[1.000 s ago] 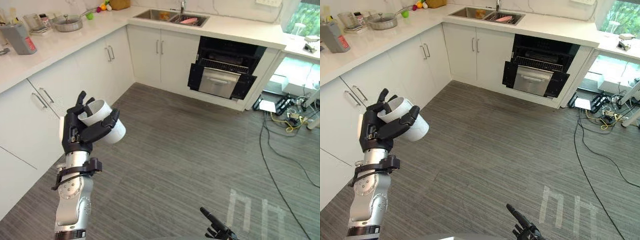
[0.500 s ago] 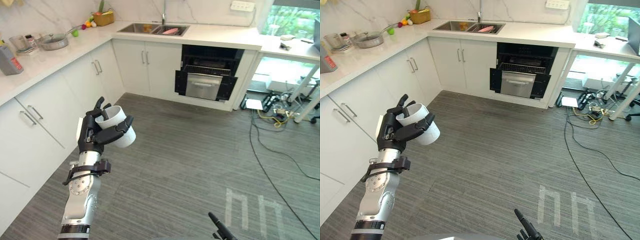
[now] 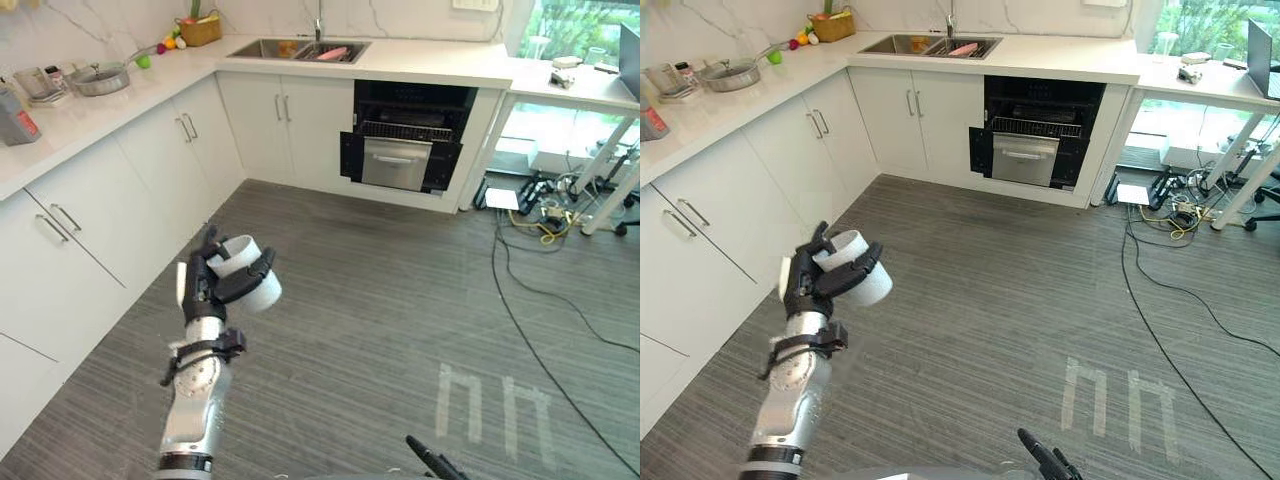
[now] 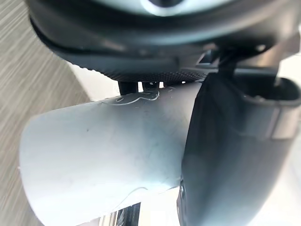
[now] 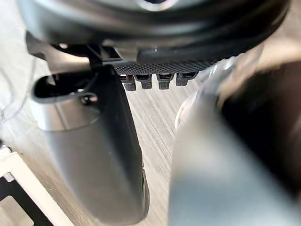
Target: Walk over to the sink, pick up the cup, carry it to the dishwasher, place the cup inside the dishwasher, then close the dishwasher door
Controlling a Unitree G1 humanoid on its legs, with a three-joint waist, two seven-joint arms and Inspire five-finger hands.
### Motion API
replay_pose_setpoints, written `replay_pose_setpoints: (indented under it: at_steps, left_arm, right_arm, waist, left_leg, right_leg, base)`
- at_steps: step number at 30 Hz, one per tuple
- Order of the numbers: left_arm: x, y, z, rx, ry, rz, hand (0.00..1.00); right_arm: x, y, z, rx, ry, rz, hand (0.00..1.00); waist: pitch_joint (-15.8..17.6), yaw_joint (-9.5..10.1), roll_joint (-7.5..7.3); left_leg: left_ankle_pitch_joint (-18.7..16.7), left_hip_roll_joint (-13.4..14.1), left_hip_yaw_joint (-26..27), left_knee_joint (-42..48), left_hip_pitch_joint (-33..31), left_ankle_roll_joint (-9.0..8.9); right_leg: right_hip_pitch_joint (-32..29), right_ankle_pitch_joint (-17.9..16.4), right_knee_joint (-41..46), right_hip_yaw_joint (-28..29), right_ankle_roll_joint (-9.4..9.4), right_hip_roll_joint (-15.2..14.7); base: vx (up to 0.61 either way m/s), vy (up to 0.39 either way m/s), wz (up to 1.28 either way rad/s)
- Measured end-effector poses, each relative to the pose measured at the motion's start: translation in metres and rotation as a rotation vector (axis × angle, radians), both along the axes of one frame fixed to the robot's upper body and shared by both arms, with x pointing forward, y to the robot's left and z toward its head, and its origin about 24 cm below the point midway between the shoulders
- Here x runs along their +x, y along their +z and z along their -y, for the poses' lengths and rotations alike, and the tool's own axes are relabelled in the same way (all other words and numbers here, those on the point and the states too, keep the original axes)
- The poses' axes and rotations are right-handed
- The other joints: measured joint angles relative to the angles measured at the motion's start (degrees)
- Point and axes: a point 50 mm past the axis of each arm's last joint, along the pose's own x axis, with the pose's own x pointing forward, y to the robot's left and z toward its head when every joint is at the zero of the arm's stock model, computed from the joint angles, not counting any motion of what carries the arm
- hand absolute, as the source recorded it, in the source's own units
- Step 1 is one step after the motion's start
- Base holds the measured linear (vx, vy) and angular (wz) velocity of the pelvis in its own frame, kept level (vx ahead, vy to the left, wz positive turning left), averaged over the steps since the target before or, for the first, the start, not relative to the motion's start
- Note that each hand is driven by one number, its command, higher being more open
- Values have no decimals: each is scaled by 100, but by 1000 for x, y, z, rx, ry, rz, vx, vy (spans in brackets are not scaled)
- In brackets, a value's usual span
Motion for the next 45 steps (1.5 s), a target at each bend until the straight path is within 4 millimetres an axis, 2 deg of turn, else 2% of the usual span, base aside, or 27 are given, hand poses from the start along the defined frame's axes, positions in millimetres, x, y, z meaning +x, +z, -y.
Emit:
replay_pose_setpoints:
  at_steps: [2,3,4,5,6,8,11,13,14,15,17,19,20,22,23,25,27,28,29,31,32,34,38,40,41,42,45]
  left_arm:
    - [1,1,15,-57,-41,13,0]
    - [-2,-2,23,-90,-64,-4,0]
    - [-2,-4,27,-93,-85,-15,0]
    - [-2,-3,29,-91,-97,-10,0]
    - [-1,-1,31,-86,-112,-3,0]
    - [0,0,35,-74,-138,1,0]
    - [3,3,40,-57,-175,7,0]
    - [3,2,37,-45,-172,-2,0]
    - [2,-1,39,-52,-170,-26,0]
    - [2,-1,42,-60,-183,-26,0]
    - [1,-2,47,-72,-207,-22,0]
    - [-2,-3,50,-73,-220,-25,0]
    - [-2,1,55,-76,-231,-6,0]
    - [-6,10,54,-102,-219,36,0]
    - [-5,12,54,-107,-219,45,0]
    - [-4,18,52,-123,-234,77,0]
    - [-5,18,49,-107,-248,77,0]
    - [-5,18,46,-86,-248,75,0]
    - [-5,18,45,-83,-247,74,0]
    - [-7,20,43,-87,-232,84,0]
    - [-7,20,43,-85,-232,85,0]
    - [-8,17,39,-76,-227,71,0]
    - [-21,7,11,-22,-88,33,0]
    - [-21,13,3,40,-52,56,0]
    - [-21,18,0,86,-41,79,0]
    - [-21,20,0,127,-38,85,0]
    - [-19,30,4,179,-37,151,0]
  right_arm:
    - [-2,2,8,-49,-28,-15,100]
    - [-3,4,15,-83,-56,-9,100]
    - [1,5,16,-93,-77,19,100]
    - [8,7,13,-100,-79,54,100]
    - [21,10,5,-102,-59,108,100]
    - [30,12,0,-107,-42,135,100]
    - [27,12,-1,-120,-27,93,100]
    - [14,9,-4,-113,-45,37,100]
    - [5,7,-2,-111,-57,-7,100]
    - [-4,6,-1,-106,-111,-25,100]
    - [-11,5,0,-110,-162,-50,100]
    - [-17,6,0,-116,-207,-48,100]
    - [-23,7,3,-132,-215,-49,100]
    - [-32,9,9,-178,-175,-69,100]
    - [-33,9,9,-187,-172,-67,100]
    - [-30,12,16,-223,-188,-33,100]
    - [-14,15,25,-245,-201,36,100]
    - [13,20,31,-263,-194,130,100]
    - [24,22,33,-272,-181,170,100]
    - [70,39,37,-296,-117,353,100]
    - [78,43,36,-290,-131,396,100]
    - [98,52,33,-272,-184,493,100]
    - [128,77,35,-308,-184,636,100]
    - [137,87,35,-319,-201,681,100]
    - [142,92,35,-321,-221,710,100]
    - [141,92,34,-323,-240,715,100]
    - [136,96,23,-300,-257,750,100]
  waist:
    - [118,-1,-76]
    - [107,2,-54]
    - [99,-59,4]
    - [100,-121,15]
    - [111,-151,48]
    - [148,-170,122]
    - [221,-202,14]
    - [221,-170,-137]
    - [226,-167,-12]
    - [94,-159,204]
    - [75,-143,243]
    - [101,-150,266]
    - [155,-127,332]
    - [225,-41,420]
    - [214,-20,458]
    - [240,31,398]
    - [274,194,310]
    - [298,226,239]
    - [298,226,229]
    - [260,235,300]
    - [261,237,298]
    - [280,340,203]
    - [182,470,-102]
    - [81,470,-428]
    - [96,457,-586]
    - [83,361,-579]
    - [137,143,-298]
  left_leg:
    - [-287,-196,42,42,156,56]
    - [-352,-347,-31,-62,329,119]
    - [-356,-361,-179,-141,445,142]
    - [-339,-335,-333,-190,524,175]
    - [-338,-228,-538,-310,590,175]
    - [-336,-112,-771,-425,676,170]
    - [-362,-115,-1263,-719,1031,-77]
    - [-644,-191,-1489,-697,1368,-240]
    - [-865,-19,-1596,-685,1573,-275]
    - [-958,144,-1676,-658,1674,-298]
    - [-902,314,-1608,-102,1676,-242]
    - [-671,602,-1467,1143,1355,-225]
    - [-209,944,-1391,2331,945,-460]
    - [1626,1719,-1194,4153,172,-353]
    - [1562,1955,-1169,4646,-115,-262]
    - [797,2218,-995,5351,-1125,-124]
    - [411,2079,-521,4357,-1481,-185]
    - [322,1679,-271,2555,-1510,-334]
    - [383,1516,-275,1726,-1504,-426]
    - [830,1181,-439,-829,-1584,-1043]
    - [854,1191,-465,-911,-1677,-1061]
    - [1421,1122,-654,-749,-1568,-887]
    - [883,684,-1118,586,-1457,-303]
    - [611,254,-800,483,-1132,-160]
    - [385,-31,-652,424,-830,-44]
    - [199,-173,-639,338,-472,63]
    - [-5,-83,-630,-64,335,89]
  right_leg:
    - [-598,13,1956,32,-130,-642]
    - [-1140,569,3223,255,-640,-995]
    - [-1473,1200,3789,515,-627,-1019]
    - [-1744,1323,4047,742,-525,-865]
    - [-2037,920,3540,927,-397,-441]
    - [-2108,856,2127,985,-180,-41]
    - [-1902,1912,-1416,1253,316,311]
    - [-1854,2208,-1822,1330,288,204]
    - [-1862,2594,-1404,1323,185,293]
    - [-1979,2600,-914,1368,156,429]
    - [-1973,2263,-288,1278,-227,489]
    - [-1693,1801,-58,1157,-286,548]
    - [-1399,1594,-89,1069,-323,682]
    - [-744,1373,-461,1111,-452,1023]
    - [-544,1334,-609,1122,-494,1112]
    - [23,1224,-1009,1213,-620,1125]
    - [420,1203,-1356,1467,-564,957]
    - [646,1197,-1492,1663,-406,743]
    - [704,1170,-1520,1729,-352,680]
    - [831,996,-1615,2006,-84,650]
    - [913,911,-1626,2025,-24,662]
    - [1261,557,-1533,2188,141,549]
    - [1023,368,69,2209,101,19]
    - [420,556,1450,2050,446,-598]
    - [26,1115,2436,1933,785,-1092]
    - [-225,1878,3139,1923,668,-1348]
    - [-1241,1120,4173,1549,164,-1231]
  base:
    - [88,121,52]
    - [59,128,32]
    - [145,84,51]
    - [202,31,71]
    - [214,1,67]
    - [253,-43,73]
    - [434,-105,86]
    - [480,-149,65]
    - [584,-165,65]
    - [599,-154,66]
    - [575,-195,46]
    - [513,-227,27]
    - [554,-220,10]
    - [520,-143,-13]
    - [512,-51,-19]
    - [554,-58,-18]
    - [474,16,-61]
    - [475,76,-69]
    - [473,109,-64]
    - [466,211,-58]
    - [567,307,-49]
    - [426,279,-50]
    - [439,346,-63]
    - [502,349,-40]
    - [440,280,-28]
    - [516,313,-22]
    - [404,183,-11]
